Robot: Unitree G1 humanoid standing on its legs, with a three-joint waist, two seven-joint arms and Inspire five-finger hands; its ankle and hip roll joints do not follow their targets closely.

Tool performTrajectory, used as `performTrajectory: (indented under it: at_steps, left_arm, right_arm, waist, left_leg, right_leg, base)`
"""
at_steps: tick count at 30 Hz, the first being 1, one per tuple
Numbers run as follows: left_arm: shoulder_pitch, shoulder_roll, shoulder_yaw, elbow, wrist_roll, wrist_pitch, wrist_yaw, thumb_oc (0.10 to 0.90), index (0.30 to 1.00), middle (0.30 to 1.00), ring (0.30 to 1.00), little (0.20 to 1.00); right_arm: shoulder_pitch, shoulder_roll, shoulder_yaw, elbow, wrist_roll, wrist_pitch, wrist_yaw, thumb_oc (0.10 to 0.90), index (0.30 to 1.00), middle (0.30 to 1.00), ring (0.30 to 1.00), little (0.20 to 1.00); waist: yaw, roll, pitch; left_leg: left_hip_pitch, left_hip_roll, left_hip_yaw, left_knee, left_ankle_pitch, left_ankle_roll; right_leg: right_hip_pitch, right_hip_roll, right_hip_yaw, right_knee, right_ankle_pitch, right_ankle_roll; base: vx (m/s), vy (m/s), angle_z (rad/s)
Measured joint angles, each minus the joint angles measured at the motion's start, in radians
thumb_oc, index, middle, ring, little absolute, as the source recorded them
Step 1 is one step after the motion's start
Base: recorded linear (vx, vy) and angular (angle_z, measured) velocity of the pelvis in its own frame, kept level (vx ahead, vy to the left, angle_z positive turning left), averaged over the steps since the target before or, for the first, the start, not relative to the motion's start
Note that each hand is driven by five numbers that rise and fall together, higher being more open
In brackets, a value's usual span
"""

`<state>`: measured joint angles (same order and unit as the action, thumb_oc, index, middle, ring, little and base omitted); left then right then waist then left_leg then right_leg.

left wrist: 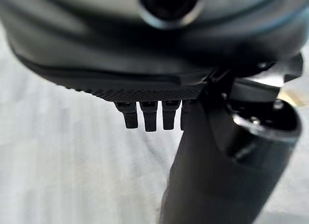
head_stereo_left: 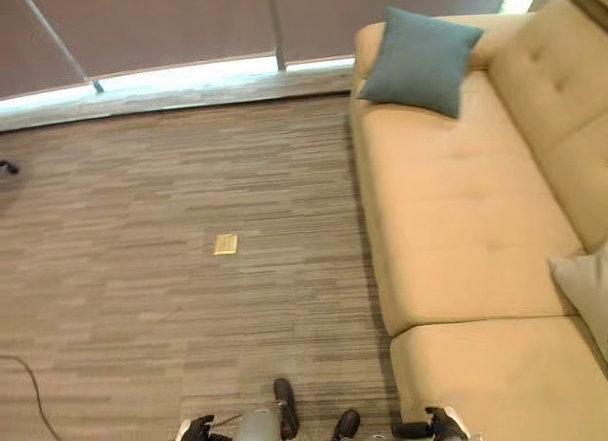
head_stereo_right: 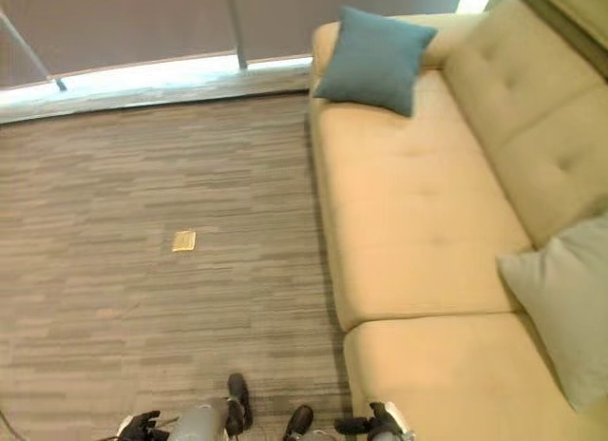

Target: Pick up all the scattered cushions and arrange them neatly on the sofa.

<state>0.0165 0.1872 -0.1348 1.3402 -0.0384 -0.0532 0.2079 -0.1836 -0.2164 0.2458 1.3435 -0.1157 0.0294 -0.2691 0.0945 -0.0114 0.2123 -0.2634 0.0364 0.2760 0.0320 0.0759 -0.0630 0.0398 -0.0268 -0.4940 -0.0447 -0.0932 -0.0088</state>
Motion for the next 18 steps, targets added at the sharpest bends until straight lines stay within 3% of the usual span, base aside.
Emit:
performTrajectory:
  at_steps: [1, 4, 6, 7, 8, 9, 11, 12, 13, 14, 15, 16, 17, 18]
  left_arm:
    - [0.007, -0.003, 0.000, 0.002, 0.000, 0.005, 0.000, 0.800, 0.900, 0.900, 0.900, 0.900]
    - [0.006, -0.007, 0.001, 0.021, 0.000, 0.009, 0.001, 0.800, 0.900, 0.900, 0.900, 0.900]
    - [0.011, -0.008, 0.033, 0.025, -0.001, 0.011, 0.000, 0.800, 0.900, 0.900, 0.900, 0.900]
    - [0.021, -0.004, 0.044, 0.034, -0.001, 0.014, -0.001, 0.800, 0.900, 0.900, 0.900, 0.900]
    - [0.024, 0.003, 0.050, 0.041, -0.001, 0.017, 0.001, 0.800, 0.900, 0.900, 0.900, 0.900]
    - [0.013, 0.019, 0.061, 0.031, -0.001, 0.016, 0.005, 0.800, 0.900, 0.900, 0.900, 0.900]
    - [-0.021, 0.017, 0.058, 0.012, 0.002, 0.006, 0.006, 0.800, 0.900, 0.900, 0.900, 0.900]
    - [-0.045, 0.015, 0.050, 0.013, 0.004, 0.006, 0.006, 0.800, 0.900, 0.900, 0.900, 0.900]
    - [-0.055, 0.019, 0.020, 0.012, 0.007, 0.006, 0.008, 0.800, 0.900, 0.900, 0.900, 0.900]
    - [-0.065, 0.022, 0.000, 0.013, 0.023, 0.006, 0.008, 0.800, 0.900, 0.900, 0.900, 0.900]
    - [-0.072, 0.037, -0.054, 0.008, 0.031, 0.007, 0.007, 0.800, 0.900, 0.900, 0.900, 0.900]
    - [-0.081, 0.035, -0.056, 0.003, 0.031, 0.006, 0.006, 0.800, 0.900, 0.900, 0.900, 0.900]
    - [-0.096, 0.035, -0.056, -0.009, 0.029, 0.001, 0.004, 0.800, 0.900, 0.900, 0.900, 0.900]
    - [-0.105, 0.033, -0.055, -0.011, 0.019, 0.002, 0.002, 0.800, 0.900, 0.900, 0.900, 0.900]
  right_arm:
    - [-0.001, 0.002, 0.002, -0.006, 0.000, -0.001, 0.000, 0.800, 0.900, 0.900, 0.900, 0.900]
    - [-0.003, 0.018, 0.039, -0.002, -0.009, 0.010, -0.001, 0.800, 0.900, 0.900, 0.900, 0.900]
    - [0.016, 0.030, 0.042, 0.032, -0.036, 0.010, 0.000, 0.800, 0.900, 0.900, 0.900, 0.900]
    - [0.040, 0.036, 0.042, 0.053, -0.039, 0.012, 0.000, 0.800, 0.900, 0.900, 0.900, 0.900]
    - [0.057, 0.045, 0.043, 0.064, -0.043, 0.011, 0.002, 0.800, 0.900, 0.900, 0.900, 0.900]
    - [0.082, 0.059, 0.040, 0.064, -0.053, 0.012, 0.004, 0.800, 0.900, 0.900, 0.900, 0.900]
    - [0.087, 0.056, 0.028, 0.048, -0.058, 0.014, 0.005, 0.800, 0.900, 0.900, 0.900, 0.900]
    - [0.093, 0.058, 0.022, 0.025, -0.059, 0.020, 0.007, 0.800, 0.900, 0.900, 0.900, 0.900]
    - [0.097, 0.061, 0.022, 0.002, -0.058, 0.020, 0.005, 0.800, 0.900, 0.900, 0.900, 0.900]
    - [0.100, 0.060, 0.022, -0.013, -0.057, 0.019, 0.005, 0.800, 0.900, 0.900, 0.900, 0.900]
    - [0.087, 0.059, 0.021, -0.038, -0.055, 0.007, 0.005, 0.800, 0.900, 0.900, 0.900, 0.900]
    - [0.085, 0.048, 0.021, -0.062, -0.052, 0.002, 0.009, 0.800, 0.900, 0.900, 0.900, 0.900]
    - [0.074, 0.029, 0.029, -0.080, -0.048, -0.010, 0.010, 0.800, 0.900, 0.900, 0.900, 0.900]
    - [0.062, 0.026, 0.023, -0.091, -0.045, -0.010, 0.007, 0.800, 0.900, 0.900, 0.900, 0.900]
  waist:
    - [0.003, 0.003, -0.001]
    - [0.045, -0.028, 0.011]
    - [0.066, -0.045, 0.007]
    - [0.075, -0.058, -0.023]
    - [0.083, -0.079, -0.041]
    - [0.080, -0.114, -0.060]
    - [0.057, -0.102, -0.060]
    - [0.043, -0.094, -0.058]
    - [0.019, -0.089, -0.059]
    - [0.008, -0.083, -0.057]
    - [-0.019, -0.068, -0.052]
    - [-0.042, -0.053, -0.054]
    - [-0.059, -0.021, -0.053]
    - [-0.060, -0.005, -0.044]
  left_leg:
    - [-0.005, 0.003, -0.003, -0.033, 0.008, 0.004]
    - [-0.048, 0.017, -0.078, -0.101, 0.052, -0.037]
    - [-0.058, 0.021, -0.130, -0.089, 0.071, -0.008]
    - [-0.047, 0.010, -0.133, -0.061, 0.122, 0.048]
    - [-0.044, -0.003, -0.124, -0.043, 0.157, 0.070]
    - [-0.026, -0.048, -0.110, -0.040, 0.125, 0.106]
    - [0.026, -0.075, -0.122, -0.065, 0.111, 0.139]
    - [0.085, -0.098, -0.122, -0.081, 0.066, 0.168]
    - [0.127, -0.121, -0.134, -0.078, 0.050, 0.175]
    - [0.143, -0.132, -0.143, -0.072, 0.019, 0.197]
    - [0.183, -0.139, -0.169, -0.074, 0.004, 0.197]
    - [0.200, -0.136, -0.195, -0.077, -0.007, 0.211]
    - [0.231, -0.125, -0.220, -0.087, -0.024, 0.207]
    - [0.252, -0.113, -0.229, -0.095, -0.030, 0.204]
  right_leg:
    - [0.010, 0.006, 0.000, -0.007, 0.003, -0.004]
    - [0.081, 0.013, 0.023, -0.044, -0.025, 0.017]
    - [0.156, 0.008, 0.034, -0.044, -0.046, 0.056]
    - [0.182, -0.014, 0.032, -0.034, -0.076, 0.090]
    - [0.195, -0.040, 0.039, -0.014, -0.093, 0.099]
    - [0.171, -0.097, 0.046, 0.080, -0.102, 0.111]
    - [0.116, -0.156, 0.072, 0.280, -0.093, 0.113]
    - [0.041, -0.225, 0.116, 0.514, -0.060, 0.127]
    - [-0.007, -0.284, 0.131, 0.671, -0.066, 0.131]
    - [-0.033, -0.288, 0.164, 0.721, -0.054, 0.125]
    - [-0.113, -0.270, 0.257, 0.839, -0.044, 0.102]
    - [-0.145, -0.240, 0.277, 0.852, -0.051, 0.100]
    - [-0.214, -0.186, 0.296, 0.835, -0.067, 0.103]
    - [-0.255, -0.151, 0.314, 0.796, -0.089, 0.094]
  base:
    - [0.47, 0.119, -0.32]
    - [0.39, 0.137, -0.24]
    - [0.61, 0.384, -0.32]
    - [0.42, 0.338, -0.31]
    - [0.31, 0.268, -0.15]
    - [0.28, 0.293, 0.08]
    - [0.39, 0.431, 0.19]
    - [0.51, 0.447, 0.20]
    - [0.38, 0.302, 0.17]
    - [0.39, 0.227, 0.36]
    - [0.27, 0.084, 0.45]
    - [0.39, 0.090, 0.63]
    - [0.38, 0.011, 0.48]
    - [0.40, -0.035, 0.47]
